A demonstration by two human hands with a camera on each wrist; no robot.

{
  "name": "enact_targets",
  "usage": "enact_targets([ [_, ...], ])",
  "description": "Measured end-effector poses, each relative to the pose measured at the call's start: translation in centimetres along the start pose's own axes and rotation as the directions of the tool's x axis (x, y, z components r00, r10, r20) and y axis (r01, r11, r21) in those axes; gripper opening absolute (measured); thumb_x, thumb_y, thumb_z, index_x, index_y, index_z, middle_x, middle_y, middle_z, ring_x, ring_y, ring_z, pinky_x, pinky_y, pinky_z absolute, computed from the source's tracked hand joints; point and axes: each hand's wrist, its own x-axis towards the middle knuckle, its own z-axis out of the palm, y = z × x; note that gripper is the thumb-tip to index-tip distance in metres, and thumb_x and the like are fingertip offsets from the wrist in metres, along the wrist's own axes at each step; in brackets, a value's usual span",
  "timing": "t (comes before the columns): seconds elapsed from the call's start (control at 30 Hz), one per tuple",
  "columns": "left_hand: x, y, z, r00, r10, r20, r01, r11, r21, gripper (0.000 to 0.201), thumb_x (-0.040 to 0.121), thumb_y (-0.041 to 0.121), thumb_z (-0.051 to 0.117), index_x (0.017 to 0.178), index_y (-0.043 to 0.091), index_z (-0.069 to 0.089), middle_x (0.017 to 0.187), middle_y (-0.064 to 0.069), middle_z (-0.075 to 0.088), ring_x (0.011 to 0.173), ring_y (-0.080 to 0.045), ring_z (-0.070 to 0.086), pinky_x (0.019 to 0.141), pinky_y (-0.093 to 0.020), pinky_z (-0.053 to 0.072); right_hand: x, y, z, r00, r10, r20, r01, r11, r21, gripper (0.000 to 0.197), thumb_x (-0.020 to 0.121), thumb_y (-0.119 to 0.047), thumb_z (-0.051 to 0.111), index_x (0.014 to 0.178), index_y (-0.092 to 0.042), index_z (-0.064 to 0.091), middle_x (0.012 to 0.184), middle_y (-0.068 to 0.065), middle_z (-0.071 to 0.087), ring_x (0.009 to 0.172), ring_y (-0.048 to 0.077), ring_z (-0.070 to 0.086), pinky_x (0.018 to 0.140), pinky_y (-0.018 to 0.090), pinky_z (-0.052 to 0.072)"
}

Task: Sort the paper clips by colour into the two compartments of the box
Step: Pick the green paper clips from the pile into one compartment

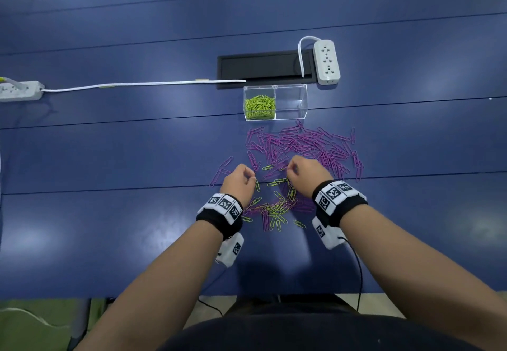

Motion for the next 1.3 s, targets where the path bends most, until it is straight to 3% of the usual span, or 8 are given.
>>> enact_targets([
  [0.17,0.2,0.4,-0.3,0.977,0.157,0.143,-0.192,0.94,0.283,0.014,0.088,0.023,0.051,0.1,0.027,0.054,0.073,0.006,0.055,0.075,-0.022,0.06,0.069,-0.034,0.053,1.1,1.7,-1.4,0.989,0.115,-0.09,-0.123,0.988,-0.092,0.023,0.093,-0.027,0.046,0.113,-0.017,0.053,0.106,0.012,0.065,0.094,0.031,0.062,0.075,0.035,0.047],
  [0.3,-0.2,-0.2,-0.4,0.954,0.222,0.201,-0.276,0.914,0.299,0.018,0.085,0.019,0.051,0.099,0.027,0.059,0.065,0.01,0.049,0.078,-0.02,0.059,0.067,-0.034,0.052,1.3,0.9,-1.1,0.997,-0.012,-0.072,0.002,0.991,-0.137,0.028,0.092,-0.021,0.046,0.119,-0.023,0.054,0.114,0.009,0.063,0.104,0.029,0.06,0.083,0.038,0.049],
  [0.4,0.0,-0.7,-0.3,0.949,0.231,0.212,-0.291,0.901,0.321,0.016,0.09,0.021,0.052,0.102,0.025,0.061,0.086,0.006,0.055,0.088,-0.019,0.058,0.076,-0.033,0.05,1.6,0.3,-0.1,0.997,-0.077,0.009,0.077,0.977,-0.197,0.024,0.092,-0.021,0.047,0.113,-0.025,0.058,0.116,0.005,0.061,0.105,0.027,0.058,0.084,0.039,0.049],
  [0.5,0.4,-0.8,-0.4,0.946,0.238,0.22,-0.304,0.887,0.348,0.011,0.093,0.024,0.053,0.101,0.021,0.059,0.104,-0.001,0.057,0.096,-0.021,0.057,0.084,-0.036,0.048,2.0,0.4,0.4,0.998,-0.044,0.04,0.051,0.978,-0.204,0.019,0.092,-0.023,0.047,0.109,-0.021,0.056,0.113,0.006,0.061,0.102,0.029,0.058,0.083,0.04,0.05],
  [0.77,0.8,-0.2,-0.8,0.939,0.213,0.271,-0.31,0.865,0.395,0.006,0.095,0.024,0.049,0.092,0.019,0.047,0.104,-0.002,0.045,0.079,-0.024,0.055,0.072,-0.036,0.046,2.2,1.8,0.3,0.999,0.033,0.002,-0.032,0.994,-0.107,0.013,0.092,-0.022,0.047,0.1,-0.013,0.052,0.093,0.012,0.065,0.084,0.032,0.061,0.074,0.04,0.052],
  [0.93,0.7,0.2,-0.6,0.938,0.182,0.294,-0.303,0.84,0.45,0.011,0.098,0.022,0.046,0.103,0.013,0.047,0.11,-0.005,0.042,0.075,-0.023,0.05,0.069,-0.035,0.042,2.0,2.8,-0.3,0.996,0.075,-0.048,-0.075,0.997,-0.007,0.021,0.087,-0.021,0.052,0.108,-0.021,0.05,0.084,0.005,0.059,0.082,0.03,0.061,0.073,0.036,0.05],
  [1.13,1.1,0.5,-0.6,0.943,0.222,0.247,-0.299,0.893,0.336,0.008,0.096,0.013,0.042,0.103,0.011,0.045,0.111,-0.009,0.05,0.087,-0.029,0.054,0.074,-0.035,0.042,2.0,2.8,-0.6,0.991,0.076,-0.109,-0.077,0.997,-0.001,0.02,0.088,-0.018,0.048,0.107,-0.021,0.053,0.095,0.01,0.065,0.09,0.032,0.061,0.07,0.033,0.044],
  [1.3,2.2,2.3,0.2,0.956,0.226,0.189,-0.274,0.919,0.285,0.024,0.097,0.018,0.045,0.12,0.012,0.047,0.123,-0.008,0.05,0.103,-0.031,0.056,0.089,-0.041,0.045,1.9,1.4,0.4,0.999,-0.043,-0.009,0.042,0.996,-0.076,0.023,0.09,-0.031,0.056,0.111,-0.024,0.06,0.112,0.002,0.064,0.103,0.023,0.06,0.084,0.035,0.049],
])
